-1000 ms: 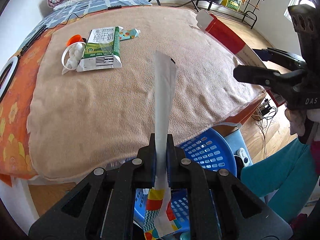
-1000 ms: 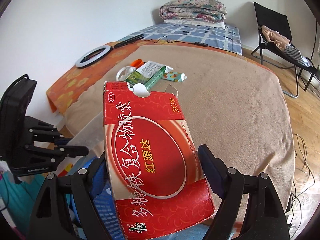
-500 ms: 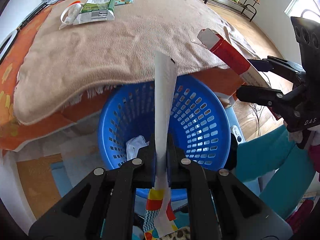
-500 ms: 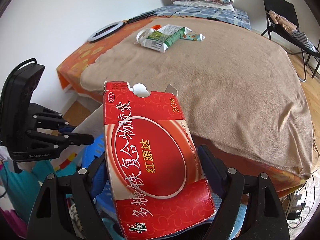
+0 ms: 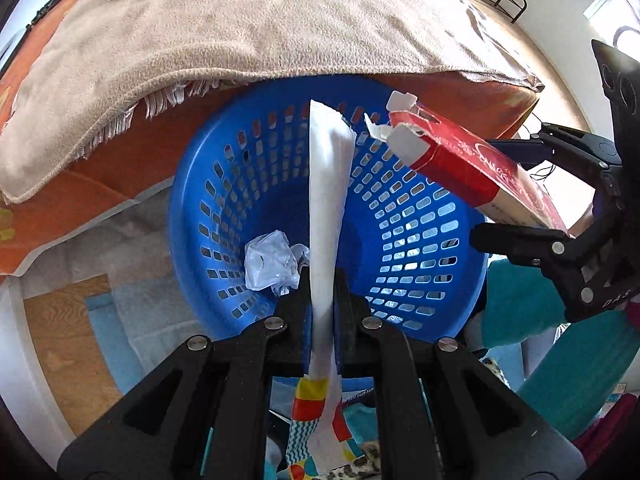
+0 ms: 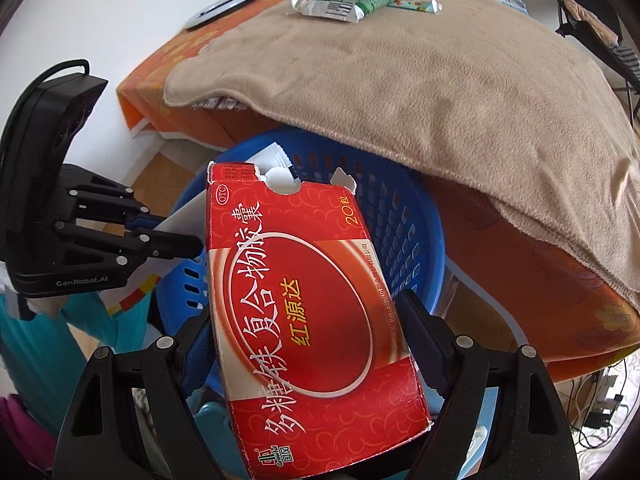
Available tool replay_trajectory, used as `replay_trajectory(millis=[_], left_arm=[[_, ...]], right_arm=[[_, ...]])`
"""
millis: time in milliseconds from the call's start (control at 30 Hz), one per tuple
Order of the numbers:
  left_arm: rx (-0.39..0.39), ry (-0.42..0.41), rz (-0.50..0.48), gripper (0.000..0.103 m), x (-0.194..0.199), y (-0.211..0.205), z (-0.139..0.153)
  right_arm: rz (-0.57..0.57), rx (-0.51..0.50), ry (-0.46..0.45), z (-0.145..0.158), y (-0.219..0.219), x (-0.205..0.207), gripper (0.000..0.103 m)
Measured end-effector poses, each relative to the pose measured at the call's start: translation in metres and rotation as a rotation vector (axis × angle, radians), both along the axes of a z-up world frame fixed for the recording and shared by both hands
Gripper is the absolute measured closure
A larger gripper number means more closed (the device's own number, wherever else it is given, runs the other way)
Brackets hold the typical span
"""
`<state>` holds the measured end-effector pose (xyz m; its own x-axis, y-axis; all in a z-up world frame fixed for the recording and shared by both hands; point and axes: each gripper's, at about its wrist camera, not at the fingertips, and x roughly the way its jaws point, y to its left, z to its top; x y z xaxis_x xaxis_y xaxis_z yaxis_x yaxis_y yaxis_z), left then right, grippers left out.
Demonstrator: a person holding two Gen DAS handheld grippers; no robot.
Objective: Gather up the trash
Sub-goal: 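Carry both boxes over the blue basket and open both tools to drop them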
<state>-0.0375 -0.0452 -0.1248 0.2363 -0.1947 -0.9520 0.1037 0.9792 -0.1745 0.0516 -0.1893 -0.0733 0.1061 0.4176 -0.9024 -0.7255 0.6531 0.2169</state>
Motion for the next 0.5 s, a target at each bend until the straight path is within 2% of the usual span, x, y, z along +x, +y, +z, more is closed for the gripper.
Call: replay_trajectory(millis=[267, 500], left_arm=[[0.031, 0.038, 0.003, 0.097, 0.012, -0.002, -0.017], [0.041, 0.048, 0.024, 0.097, 0.021, -0.001, -0.022]], right_arm=[[-0.045, -0.021, 0.06, -0.02, 0.0, 0.015, 0.02], [-0.079, -0.035, 0.066, -0.026, 0.001, 0.023, 0.019]])
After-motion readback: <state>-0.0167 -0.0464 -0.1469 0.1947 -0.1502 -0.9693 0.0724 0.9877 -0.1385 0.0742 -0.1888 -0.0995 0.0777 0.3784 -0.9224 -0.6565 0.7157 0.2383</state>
